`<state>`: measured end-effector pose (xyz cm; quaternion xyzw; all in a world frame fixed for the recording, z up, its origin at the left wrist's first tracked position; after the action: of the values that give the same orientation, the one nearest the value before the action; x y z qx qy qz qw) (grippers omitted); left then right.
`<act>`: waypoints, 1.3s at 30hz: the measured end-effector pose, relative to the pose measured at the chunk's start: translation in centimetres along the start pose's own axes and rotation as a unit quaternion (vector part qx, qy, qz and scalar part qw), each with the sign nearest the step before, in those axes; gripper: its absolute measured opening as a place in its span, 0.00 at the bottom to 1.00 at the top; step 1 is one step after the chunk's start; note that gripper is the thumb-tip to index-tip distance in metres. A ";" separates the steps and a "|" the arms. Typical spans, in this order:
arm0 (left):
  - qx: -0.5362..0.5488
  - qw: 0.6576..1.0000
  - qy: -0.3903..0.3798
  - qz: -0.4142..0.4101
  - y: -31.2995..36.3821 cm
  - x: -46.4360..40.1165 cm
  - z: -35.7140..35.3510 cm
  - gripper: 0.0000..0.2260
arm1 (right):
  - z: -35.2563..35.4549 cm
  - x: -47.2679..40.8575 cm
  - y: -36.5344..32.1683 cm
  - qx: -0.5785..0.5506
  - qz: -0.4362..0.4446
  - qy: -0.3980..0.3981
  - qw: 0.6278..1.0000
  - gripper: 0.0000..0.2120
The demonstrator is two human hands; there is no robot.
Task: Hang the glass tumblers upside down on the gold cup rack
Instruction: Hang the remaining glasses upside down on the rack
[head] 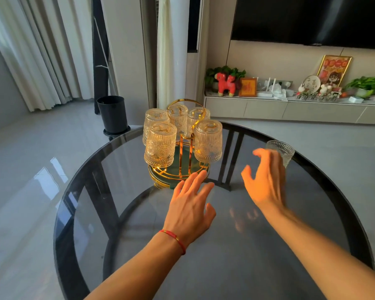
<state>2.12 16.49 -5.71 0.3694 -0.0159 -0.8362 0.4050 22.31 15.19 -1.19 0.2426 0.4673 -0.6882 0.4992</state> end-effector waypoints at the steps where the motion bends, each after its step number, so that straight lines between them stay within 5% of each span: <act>1: 0.019 1.000 -0.001 0.003 0.3 0.1 -0.3 0.22 | 0.0 1.1 2.0 0.034 -0.017 -0.009 0.999 0.22; 6: 0.034 0.999 -0.031 -0.010 1.2 0.9 -2.2 0.24 | -0.9 2.0 11.0 0.032 -0.327 -0.011 0.944 0.42; 9: 0.019 0.999 -0.029 -0.025 1.5 1.0 -2.4 0.25 | -2.7 1.2 13.2 0.032 -0.380 -0.070 0.922 0.57; 15: 0.006 0.999 -0.035 -0.033 1.3 0.9 -2.8 0.26 | -4.3 0.6 13.9 0.021 -0.358 -0.091 0.929 0.39; 22: 0.062 0.998 -0.023 -0.008 1.3 0.4 -1.7 0.25 | -1.9 2.2 11.2 -0.021 -0.279 -0.116 0.953 0.36; 25: 0.139 0.987 0.030 0.079 1.2 -0.8 0.5 0.24 | -0.1 2.6 7.4 -0.083 -0.186 -0.154 0.967 0.34; 30: 0.394 0.888 0.017 0.236 2.1 -1.9 2.3 0.35 | 1.4 3.5 -1.2 -0.172 -0.031 -0.231 0.957 0.37; 33: 0.392 0.871 0.063 0.290 1.4 -1.5 3.8 0.28 | 2.0 4.8 -4.1 -0.216 -0.012 -0.246 0.945 0.38; 35: 0.425 0.829 0.084 0.353 0.3 -1.0 4.1 0.24 | 2.0 5.1 -4.5 -0.247 -0.053 -0.263 0.931 0.39; 39: 0.549 0.720 0.091 0.415 -0.4 -0.2 4.1 0.16 | 1.0 6.7 -5.2 -0.450 -0.271 -0.341 0.780 0.28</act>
<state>-0.66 15.75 -2.79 0.5575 -0.5867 -0.3918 0.4376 15.07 11.53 -4.04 -0.3968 0.5693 -0.5443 0.4714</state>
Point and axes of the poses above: each hand's wrist, its own x-axis away from the middle knuckle, its own z-axis out of the back of the hand, y = z × x, the point moved 9 cm from there along -x, towards the middle knuckle, and after that the axes turned 12 degrees about y, right-handed, at the moved point
